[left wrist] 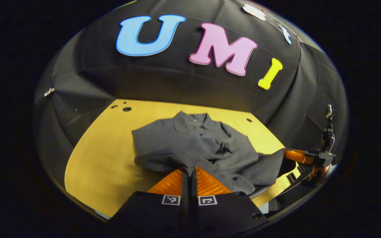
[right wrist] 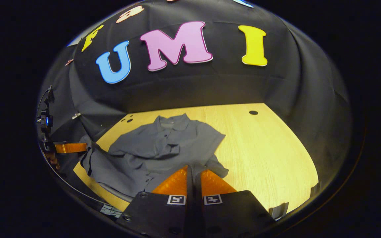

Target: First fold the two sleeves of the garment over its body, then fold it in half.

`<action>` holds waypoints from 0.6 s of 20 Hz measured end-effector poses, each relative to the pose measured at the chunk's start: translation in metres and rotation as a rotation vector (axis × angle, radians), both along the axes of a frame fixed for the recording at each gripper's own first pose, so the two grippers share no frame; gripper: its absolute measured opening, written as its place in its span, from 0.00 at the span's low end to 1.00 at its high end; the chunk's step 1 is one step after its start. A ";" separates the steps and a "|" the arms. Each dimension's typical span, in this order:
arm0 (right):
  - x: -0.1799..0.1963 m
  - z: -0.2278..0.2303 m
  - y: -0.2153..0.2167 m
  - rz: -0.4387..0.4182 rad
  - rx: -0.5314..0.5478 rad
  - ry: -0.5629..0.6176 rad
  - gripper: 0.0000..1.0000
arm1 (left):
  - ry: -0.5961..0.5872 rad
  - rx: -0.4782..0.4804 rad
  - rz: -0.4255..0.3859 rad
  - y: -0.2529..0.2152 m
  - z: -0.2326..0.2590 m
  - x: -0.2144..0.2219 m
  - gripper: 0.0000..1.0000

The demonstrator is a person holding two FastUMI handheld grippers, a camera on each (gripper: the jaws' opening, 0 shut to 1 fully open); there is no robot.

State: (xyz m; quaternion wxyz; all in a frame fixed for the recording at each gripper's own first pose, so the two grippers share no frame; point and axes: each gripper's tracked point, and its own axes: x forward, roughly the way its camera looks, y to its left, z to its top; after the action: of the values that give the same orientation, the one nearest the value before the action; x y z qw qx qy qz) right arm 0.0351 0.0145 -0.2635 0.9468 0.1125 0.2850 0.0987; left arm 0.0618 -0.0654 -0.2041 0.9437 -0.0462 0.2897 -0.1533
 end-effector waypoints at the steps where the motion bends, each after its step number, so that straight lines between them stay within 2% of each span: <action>1: 0.008 0.006 -0.001 -0.009 0.003 -0.021 0.05 | -0.017 -0.013 0.008 0.000 0.007 0.010 0.05; 7: 0.069 0.040 -0.005 -0.048 0.004 -0.132 0.05 | -0.099 -0.042 0.036 0.004 0.039 0.063 0.05; 12: 0.125 0.052 -0.004 -0.044 -0.017 -0.184 0.05 | -0.148 -0.035 0.053 0.006 0.051 0.107 0.05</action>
State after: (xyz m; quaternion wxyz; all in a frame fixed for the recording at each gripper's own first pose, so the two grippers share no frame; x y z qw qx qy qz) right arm 0.1596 0.0109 -0.2116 0.9718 0.1013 0.1952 0.0853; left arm 0.1692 -0.0591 -0.1532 0.9653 -0.0589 0.2152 -0.1360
